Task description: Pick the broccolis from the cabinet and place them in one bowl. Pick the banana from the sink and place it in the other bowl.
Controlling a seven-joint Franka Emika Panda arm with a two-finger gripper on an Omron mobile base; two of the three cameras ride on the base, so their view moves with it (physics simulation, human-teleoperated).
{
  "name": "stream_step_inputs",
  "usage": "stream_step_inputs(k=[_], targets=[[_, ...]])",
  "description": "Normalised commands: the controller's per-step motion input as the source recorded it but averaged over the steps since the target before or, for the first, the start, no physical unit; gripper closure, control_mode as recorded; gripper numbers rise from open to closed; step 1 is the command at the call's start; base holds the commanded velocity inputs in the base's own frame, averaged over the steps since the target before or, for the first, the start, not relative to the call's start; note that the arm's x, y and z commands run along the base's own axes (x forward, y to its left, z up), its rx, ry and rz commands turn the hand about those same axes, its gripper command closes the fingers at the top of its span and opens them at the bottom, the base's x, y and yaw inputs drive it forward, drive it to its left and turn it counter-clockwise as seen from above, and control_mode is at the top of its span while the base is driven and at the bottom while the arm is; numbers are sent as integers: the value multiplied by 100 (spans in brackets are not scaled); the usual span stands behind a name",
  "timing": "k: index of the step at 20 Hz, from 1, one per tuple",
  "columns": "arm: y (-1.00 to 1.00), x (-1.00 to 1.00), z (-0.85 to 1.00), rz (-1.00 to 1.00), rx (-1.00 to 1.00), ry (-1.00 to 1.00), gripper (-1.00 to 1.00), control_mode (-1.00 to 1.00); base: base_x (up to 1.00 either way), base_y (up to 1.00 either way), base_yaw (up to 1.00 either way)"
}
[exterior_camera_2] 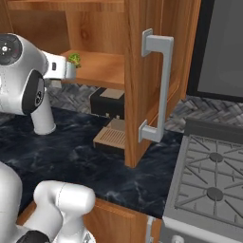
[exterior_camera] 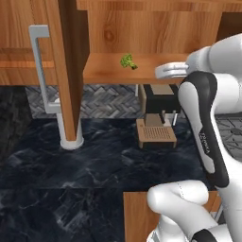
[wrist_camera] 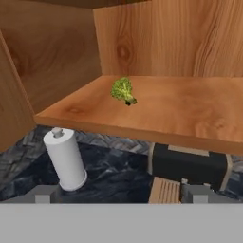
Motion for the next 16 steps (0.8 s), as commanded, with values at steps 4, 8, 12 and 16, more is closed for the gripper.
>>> stream_step_inputs(k=[4, 8, 12, 16], targets=[[3, 37, -5, 7, -6, 0, -100, -100, 0, 0, 0], [0, 59, -22, 9, 1, -11, -100, -100, 0, 0, 0], [1, 62, -19, 9, 0, -8, -100, -100, 0, 0, 0], [10, 72, -3, 13, -3, 10, -100, -100, 0, 0, 0]])
